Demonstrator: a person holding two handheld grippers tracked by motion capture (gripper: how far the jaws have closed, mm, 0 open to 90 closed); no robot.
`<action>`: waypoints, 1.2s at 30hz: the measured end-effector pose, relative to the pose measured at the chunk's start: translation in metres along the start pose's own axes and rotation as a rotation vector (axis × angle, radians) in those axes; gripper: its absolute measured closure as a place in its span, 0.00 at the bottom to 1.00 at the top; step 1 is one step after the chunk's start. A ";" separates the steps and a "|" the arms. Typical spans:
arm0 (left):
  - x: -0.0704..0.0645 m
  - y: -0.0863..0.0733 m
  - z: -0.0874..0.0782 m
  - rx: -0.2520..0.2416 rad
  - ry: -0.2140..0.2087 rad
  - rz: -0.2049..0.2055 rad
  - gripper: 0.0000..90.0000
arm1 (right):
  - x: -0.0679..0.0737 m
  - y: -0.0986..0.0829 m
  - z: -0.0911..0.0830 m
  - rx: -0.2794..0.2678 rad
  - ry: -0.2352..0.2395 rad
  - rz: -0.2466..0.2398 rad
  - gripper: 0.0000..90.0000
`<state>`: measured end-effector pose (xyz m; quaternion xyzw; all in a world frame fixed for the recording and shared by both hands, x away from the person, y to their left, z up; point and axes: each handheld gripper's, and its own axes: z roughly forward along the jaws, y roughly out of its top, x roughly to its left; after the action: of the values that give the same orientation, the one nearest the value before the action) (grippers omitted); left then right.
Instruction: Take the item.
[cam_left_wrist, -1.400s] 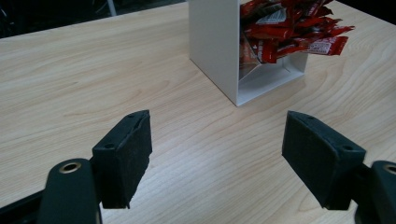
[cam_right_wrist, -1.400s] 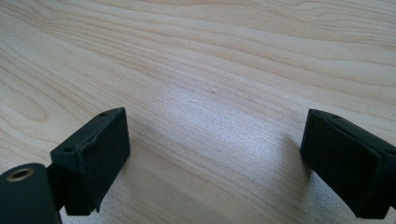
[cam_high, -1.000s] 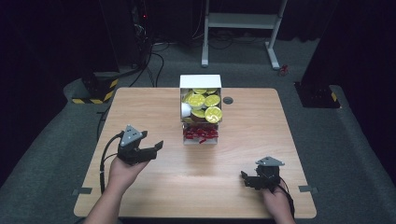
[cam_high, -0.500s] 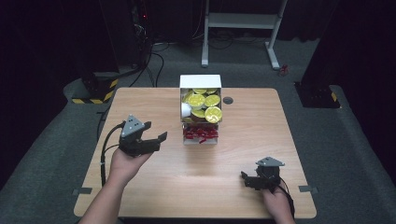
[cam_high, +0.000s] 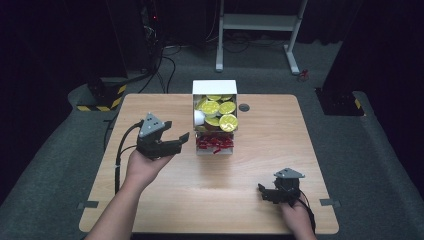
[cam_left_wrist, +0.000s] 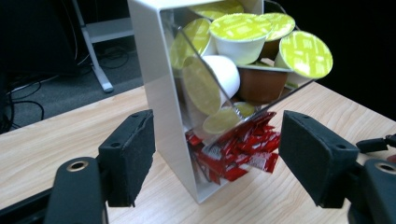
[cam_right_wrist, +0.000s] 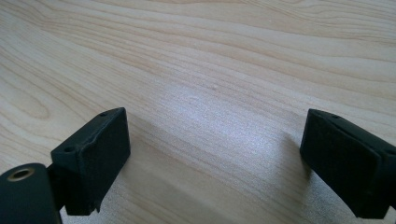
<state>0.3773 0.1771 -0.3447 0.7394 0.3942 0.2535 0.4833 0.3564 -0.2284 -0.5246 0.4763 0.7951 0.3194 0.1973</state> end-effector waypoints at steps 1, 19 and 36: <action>-0.001 0.001 0.002 -0.001 0.002 0.000 0.30 | 0.000 0.000 0.000 0.000 0.000 0.000 0.09; -0.018 0.023 0.016 -0.035 -0.010 0.017 0.29 | 0.000 0.001 0.001 0.004 0.010 -0.011 0.09; -0.029 0.049 0.045 -0.060 -0.054 0.070 0.27 | 0.001 0.001 0.001 0.002 0.008 -0.006 0.09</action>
<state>0.4118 0.1195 -0.3175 0.7447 0.3469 0.2619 0.5064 0.3573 -0.2273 -0.5246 0.4729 0.7976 0.3200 0.1943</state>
